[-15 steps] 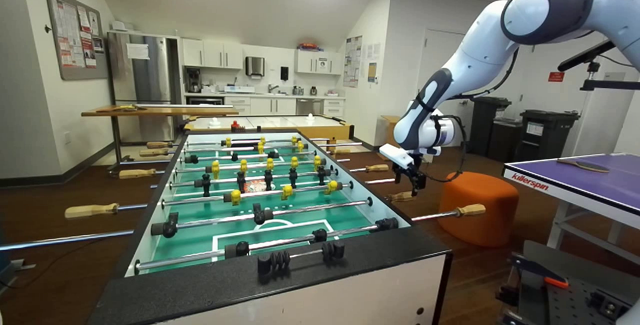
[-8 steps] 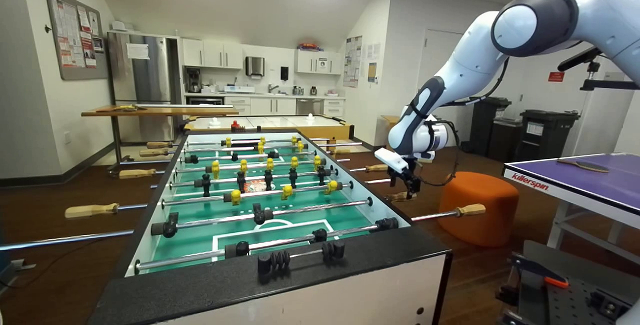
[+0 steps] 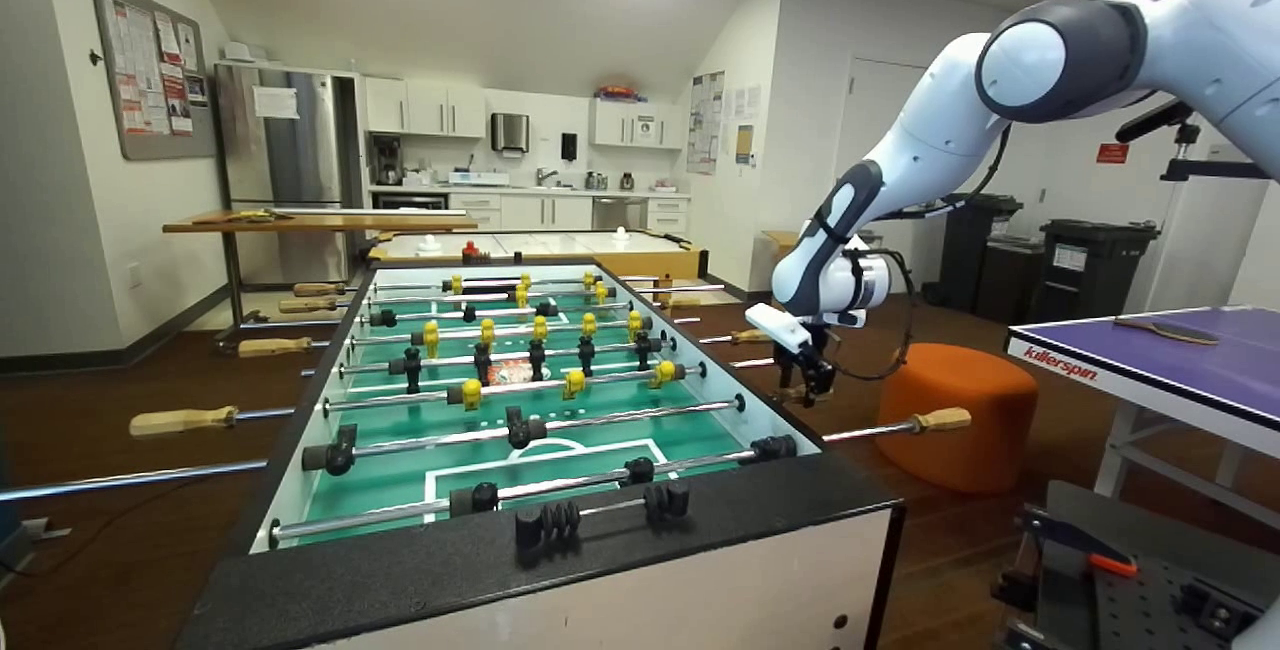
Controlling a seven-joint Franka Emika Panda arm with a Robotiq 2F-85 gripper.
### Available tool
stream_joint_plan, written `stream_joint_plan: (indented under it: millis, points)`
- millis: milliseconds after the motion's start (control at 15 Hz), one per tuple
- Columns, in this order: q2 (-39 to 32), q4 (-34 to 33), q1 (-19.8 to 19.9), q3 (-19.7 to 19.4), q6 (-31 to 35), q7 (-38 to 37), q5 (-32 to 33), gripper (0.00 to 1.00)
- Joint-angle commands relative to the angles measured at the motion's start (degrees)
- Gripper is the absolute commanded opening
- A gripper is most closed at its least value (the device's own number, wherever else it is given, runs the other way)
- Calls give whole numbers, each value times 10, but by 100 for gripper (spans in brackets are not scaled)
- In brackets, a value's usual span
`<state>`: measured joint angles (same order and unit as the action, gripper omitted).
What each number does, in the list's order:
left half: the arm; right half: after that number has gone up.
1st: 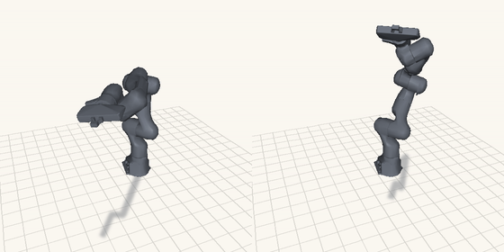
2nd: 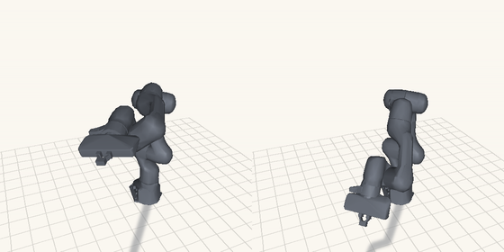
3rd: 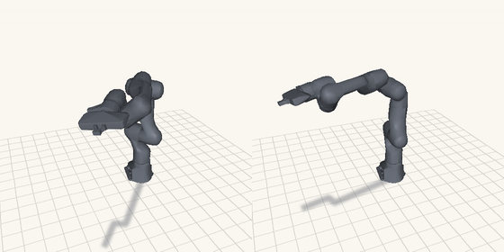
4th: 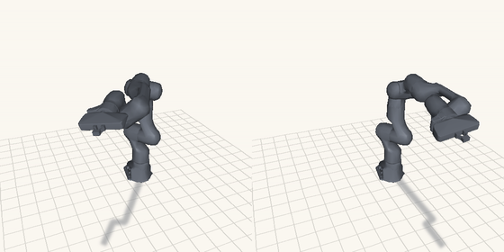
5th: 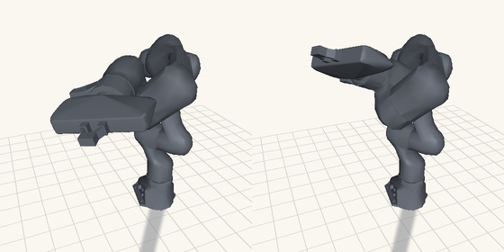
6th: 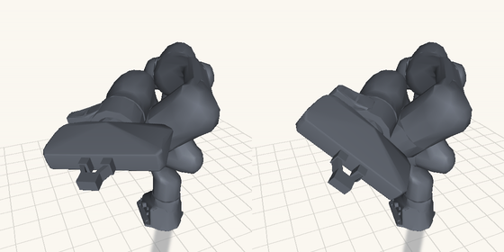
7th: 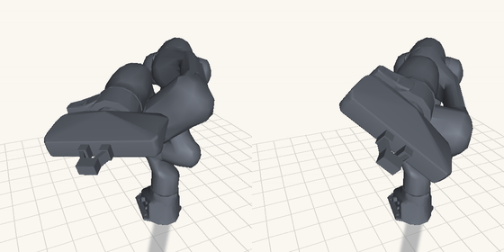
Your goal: Pull out the second rod from you
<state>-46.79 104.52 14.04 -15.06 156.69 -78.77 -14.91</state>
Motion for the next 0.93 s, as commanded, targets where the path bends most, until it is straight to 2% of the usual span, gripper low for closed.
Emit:
stream_joint_plan:
  millis: [0, 267, 467, 867]
  points:
    - [-4, -15, 9, 7, -15, 18, -17, 42]
    - [1, -9, 12, 7, -21, 20, -17, 13]
    - [22, 12, 21, 1, -21, 24, -22, 13]
    - [52, 44, 84, -12, -40, 97, -66, 13]
